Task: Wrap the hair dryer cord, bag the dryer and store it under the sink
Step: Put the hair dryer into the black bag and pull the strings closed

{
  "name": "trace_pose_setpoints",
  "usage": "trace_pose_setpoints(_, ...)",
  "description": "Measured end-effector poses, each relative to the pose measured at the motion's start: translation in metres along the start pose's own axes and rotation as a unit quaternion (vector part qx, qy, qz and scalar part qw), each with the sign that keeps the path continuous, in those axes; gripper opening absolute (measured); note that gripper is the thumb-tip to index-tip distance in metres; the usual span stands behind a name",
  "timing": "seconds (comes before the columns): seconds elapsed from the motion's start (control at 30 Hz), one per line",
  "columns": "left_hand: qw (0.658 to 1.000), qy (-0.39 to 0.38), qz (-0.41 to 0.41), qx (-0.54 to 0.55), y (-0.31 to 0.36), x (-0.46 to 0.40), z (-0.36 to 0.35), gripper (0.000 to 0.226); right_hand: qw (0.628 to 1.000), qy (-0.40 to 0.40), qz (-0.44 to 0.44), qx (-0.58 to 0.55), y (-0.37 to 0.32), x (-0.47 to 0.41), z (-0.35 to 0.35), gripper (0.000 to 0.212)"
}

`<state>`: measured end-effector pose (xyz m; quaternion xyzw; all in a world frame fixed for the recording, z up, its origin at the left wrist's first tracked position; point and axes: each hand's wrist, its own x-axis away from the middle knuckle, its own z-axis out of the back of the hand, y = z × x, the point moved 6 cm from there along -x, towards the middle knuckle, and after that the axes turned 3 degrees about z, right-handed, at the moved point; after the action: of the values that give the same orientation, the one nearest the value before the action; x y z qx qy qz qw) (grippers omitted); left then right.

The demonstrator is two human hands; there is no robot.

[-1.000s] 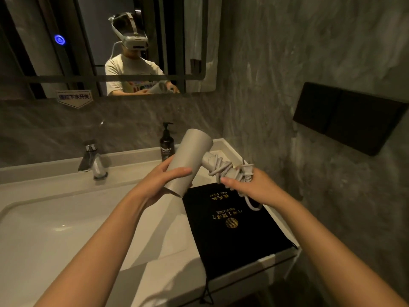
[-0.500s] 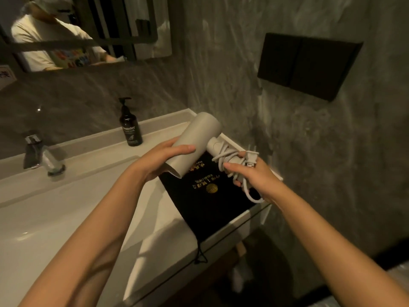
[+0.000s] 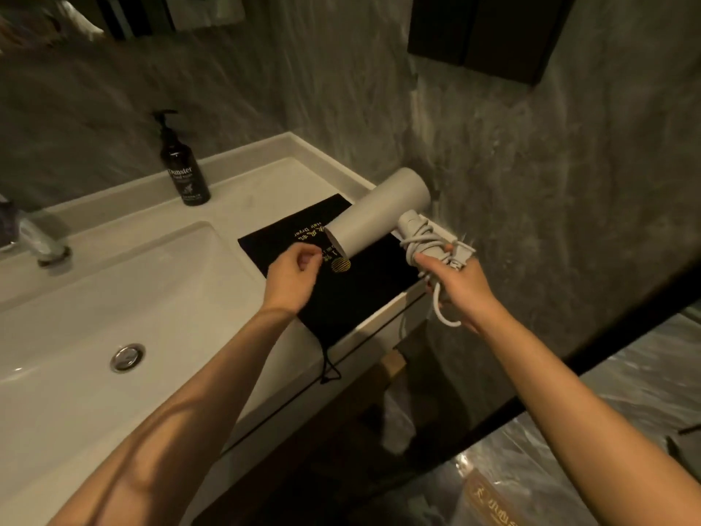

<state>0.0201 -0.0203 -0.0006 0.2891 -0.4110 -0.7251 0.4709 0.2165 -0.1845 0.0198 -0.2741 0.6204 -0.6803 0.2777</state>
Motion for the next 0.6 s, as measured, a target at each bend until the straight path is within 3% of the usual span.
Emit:
trace_pose_setpoints(0.2, 0.973, -0.081, -0.033, -0.214, -0.019, 0.040, -0.043, 0.053, 0.999, -0.002, -0.011, 0.037, 0.022, 0.011, 0.030, 0.014)
trace_pose_setpoints(0.33, 0.962, -0.075, -0.036, -0.260, -0.016, 0.051, -0.052, 0.054, 0.998, -0.017, -0.022, 0.049, 0.032, 0.020, 0.045, 0.015)
trace_pose_setpoints(0.5, 0.979, -0.077, -0.036, -0.183, -0.014, 0.047, -0.047, 0.033, 0.998, -0.036, -0.041, 0.044, 0.040, 0.029, 0.053, 0.014)
trace_pose_setpoints(0.6, 0.986, -0.087, -0.027, -0.139, -0.016, 0.046, -0.044, 0.033, 0.997, -0.055, -0.048, 0.039, 0.041, 0.032, 0.053, 0.012)
